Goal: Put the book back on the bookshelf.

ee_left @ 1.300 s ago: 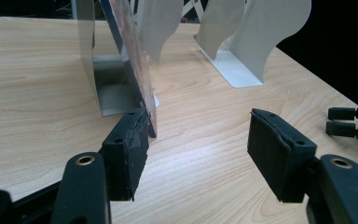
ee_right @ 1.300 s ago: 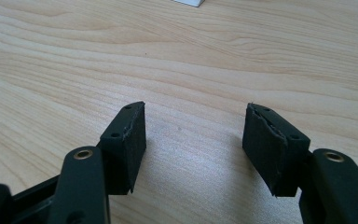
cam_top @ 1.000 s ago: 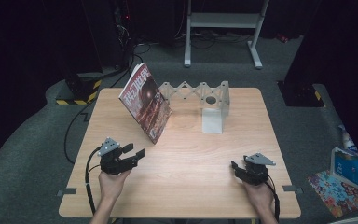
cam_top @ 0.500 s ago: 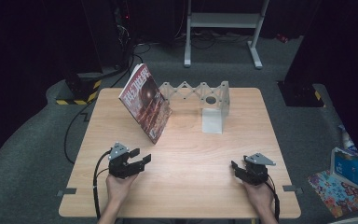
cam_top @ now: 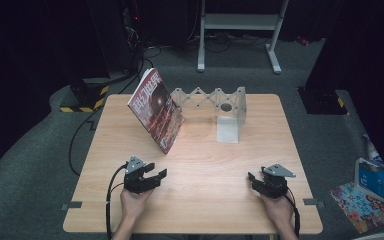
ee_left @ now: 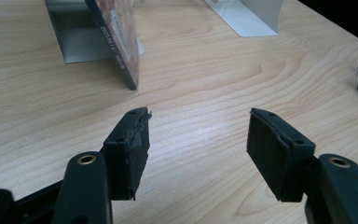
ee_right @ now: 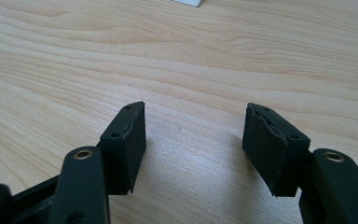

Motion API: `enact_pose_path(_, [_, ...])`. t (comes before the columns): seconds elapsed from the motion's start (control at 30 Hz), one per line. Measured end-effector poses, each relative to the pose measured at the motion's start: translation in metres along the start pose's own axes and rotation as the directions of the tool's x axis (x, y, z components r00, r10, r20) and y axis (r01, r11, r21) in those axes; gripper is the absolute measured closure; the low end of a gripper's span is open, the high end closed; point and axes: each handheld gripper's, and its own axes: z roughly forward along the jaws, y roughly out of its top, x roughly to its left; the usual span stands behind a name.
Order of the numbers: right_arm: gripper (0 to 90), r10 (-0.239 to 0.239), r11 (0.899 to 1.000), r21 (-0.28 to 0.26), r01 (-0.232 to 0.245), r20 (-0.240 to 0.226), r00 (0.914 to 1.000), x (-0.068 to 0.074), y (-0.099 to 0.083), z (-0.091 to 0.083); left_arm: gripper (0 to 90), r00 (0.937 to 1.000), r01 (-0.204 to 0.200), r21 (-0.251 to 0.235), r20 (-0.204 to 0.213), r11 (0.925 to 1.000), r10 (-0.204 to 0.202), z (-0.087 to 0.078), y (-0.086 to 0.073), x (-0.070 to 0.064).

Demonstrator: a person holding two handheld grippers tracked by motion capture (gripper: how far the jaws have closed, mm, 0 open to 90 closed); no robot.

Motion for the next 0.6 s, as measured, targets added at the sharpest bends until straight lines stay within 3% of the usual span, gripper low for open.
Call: enact_pose_path(0.6, [39.4,0.004,1.0,0.002,-0.004,0.0,1.0,0.0,0.0,0.0,39.6,0.9996,0.006,0.035,-0.029,0.9994,-0.005,0.024,-0.008,0.0])
